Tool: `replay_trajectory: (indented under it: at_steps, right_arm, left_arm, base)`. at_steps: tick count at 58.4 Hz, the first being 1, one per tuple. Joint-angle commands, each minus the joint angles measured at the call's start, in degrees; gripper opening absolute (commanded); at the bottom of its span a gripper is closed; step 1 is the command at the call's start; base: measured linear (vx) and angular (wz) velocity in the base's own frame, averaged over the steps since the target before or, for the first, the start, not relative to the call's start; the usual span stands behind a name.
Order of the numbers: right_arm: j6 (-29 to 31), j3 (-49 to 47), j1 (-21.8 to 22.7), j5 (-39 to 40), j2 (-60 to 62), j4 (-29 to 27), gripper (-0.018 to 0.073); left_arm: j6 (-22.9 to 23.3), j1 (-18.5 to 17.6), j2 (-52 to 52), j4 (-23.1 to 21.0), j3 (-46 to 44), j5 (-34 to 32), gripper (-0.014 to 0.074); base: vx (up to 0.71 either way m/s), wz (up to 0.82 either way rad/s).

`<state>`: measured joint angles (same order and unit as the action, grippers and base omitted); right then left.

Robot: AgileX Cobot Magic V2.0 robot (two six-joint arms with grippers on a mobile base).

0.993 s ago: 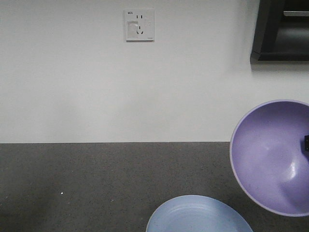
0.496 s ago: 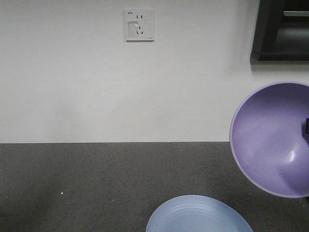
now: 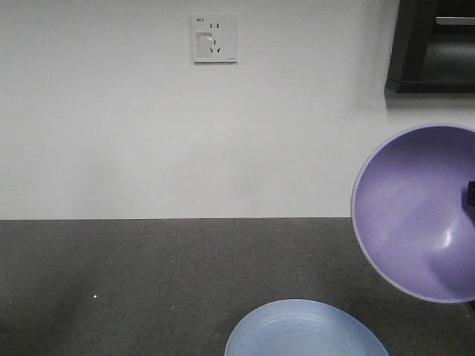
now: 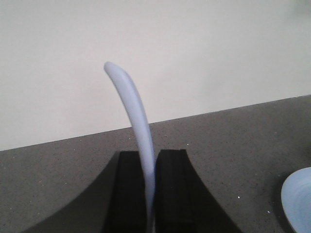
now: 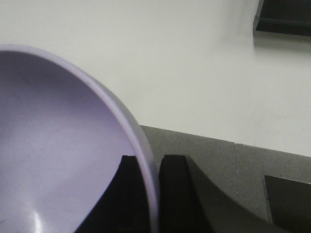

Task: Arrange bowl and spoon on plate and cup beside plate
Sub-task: 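Lower the bowl onto the plate with the right gripper and release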

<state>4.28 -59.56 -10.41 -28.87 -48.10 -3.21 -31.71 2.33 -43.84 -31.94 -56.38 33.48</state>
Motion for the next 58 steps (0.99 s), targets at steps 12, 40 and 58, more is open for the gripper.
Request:
replay_trajectory:
  at_steps: [12,40,58]
  right_arm:
    - [-0.6,-1.7,0.0,4.2,-1.2,-0.2,-0.0009]
    - [11.8,-8.0,-0.9,-8.8,-31.8,-11.8,-0.0009]
    - [11.5,-8.6,-0.9,-10.3,-44.4,-13.4,-0.0008]
  left_arm:
    - [0.0,-0.2,0.2,-1.8,-1.6,-4.7,0.0]
    - [0.0,-0.2,0.2,-1.8,-1.6,-4.8,0.0]
    - [0.0,-0.2,0.2,-1.8,-1.6,-4.8,0.0]
  base:
    - [0.0,0.0]
    - [0.0,0.0]
    - [0.0,0.0]
